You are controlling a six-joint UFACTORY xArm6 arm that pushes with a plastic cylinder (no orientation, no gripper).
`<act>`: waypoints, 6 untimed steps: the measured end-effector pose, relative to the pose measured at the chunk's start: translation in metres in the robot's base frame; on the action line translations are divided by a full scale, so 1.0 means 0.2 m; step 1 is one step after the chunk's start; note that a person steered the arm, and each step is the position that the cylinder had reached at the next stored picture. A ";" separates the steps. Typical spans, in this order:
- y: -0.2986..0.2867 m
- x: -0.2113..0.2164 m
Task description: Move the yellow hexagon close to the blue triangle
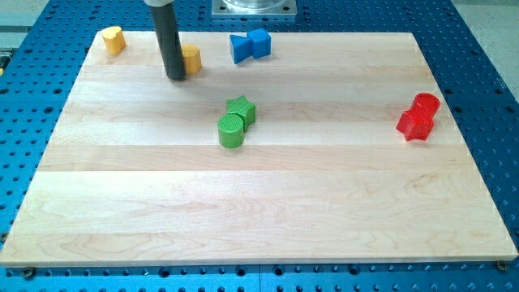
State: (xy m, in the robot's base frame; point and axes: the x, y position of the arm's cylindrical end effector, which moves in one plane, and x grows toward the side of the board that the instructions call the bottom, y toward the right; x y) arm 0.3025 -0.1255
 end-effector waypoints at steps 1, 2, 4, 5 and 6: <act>-0.12 -0.04; -0.09 -0.16; 0.05 -0.31; 0.26 -0.39; 0.52 -0.38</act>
